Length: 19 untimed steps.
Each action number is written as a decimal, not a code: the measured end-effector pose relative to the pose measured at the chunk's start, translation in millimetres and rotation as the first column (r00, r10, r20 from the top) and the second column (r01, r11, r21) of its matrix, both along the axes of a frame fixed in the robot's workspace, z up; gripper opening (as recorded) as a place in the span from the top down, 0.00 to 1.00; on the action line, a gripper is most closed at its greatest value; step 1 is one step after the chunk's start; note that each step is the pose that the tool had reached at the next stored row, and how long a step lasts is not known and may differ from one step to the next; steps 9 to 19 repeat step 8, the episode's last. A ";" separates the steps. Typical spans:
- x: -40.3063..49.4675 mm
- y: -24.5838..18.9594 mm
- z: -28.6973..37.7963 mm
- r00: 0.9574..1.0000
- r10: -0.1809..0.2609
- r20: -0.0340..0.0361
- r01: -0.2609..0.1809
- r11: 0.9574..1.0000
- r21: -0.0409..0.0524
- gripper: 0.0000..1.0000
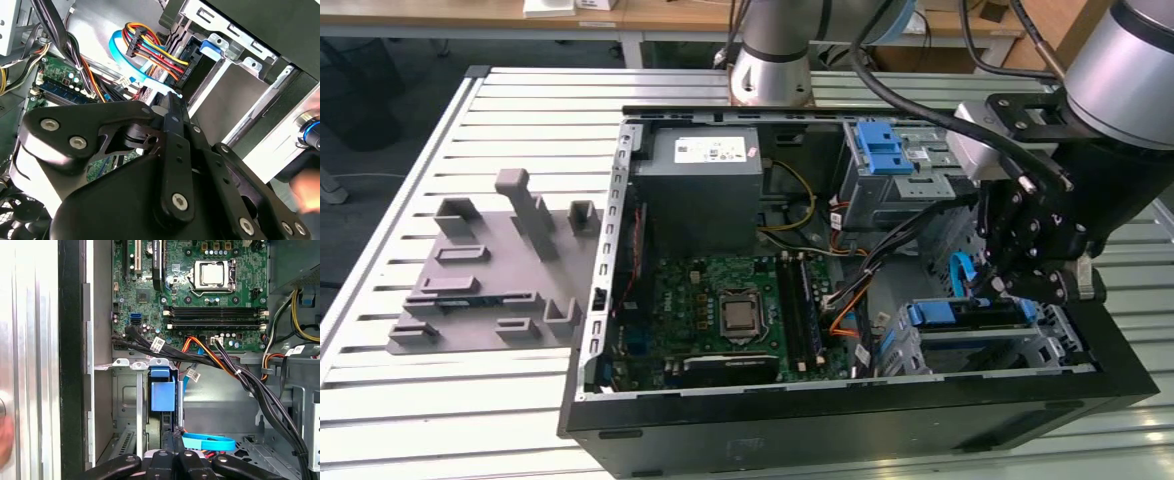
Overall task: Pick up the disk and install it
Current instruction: 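Insert the second disk wire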
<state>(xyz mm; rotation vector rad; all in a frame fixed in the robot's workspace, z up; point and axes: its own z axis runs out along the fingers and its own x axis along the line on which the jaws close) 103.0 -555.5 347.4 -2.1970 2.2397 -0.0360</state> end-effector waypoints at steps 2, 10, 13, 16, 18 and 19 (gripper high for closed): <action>0.0 0.0 0.1 1.000 0.000 0.000 0.000 1.000 0.000 0.89; 0.0 0.0 0.4 1.000 0.000 0.000 0.000 1.000 0.000 0.89; 0.0 0.0 0.4 1.000 0.000 0.000 0.000 1.000 0.000 0.89; 0.0 0.0 0.4 1.000 0.000 0.000 0.000 1.000 0.000 0.89; 0.0 0.0 0.4 1.000 0.000 0.000 0.000 1.000 0.000 0.89; 0.0 0.0 0.4 1.000 0.000 0.000 0.000 1.000 0.000 0.89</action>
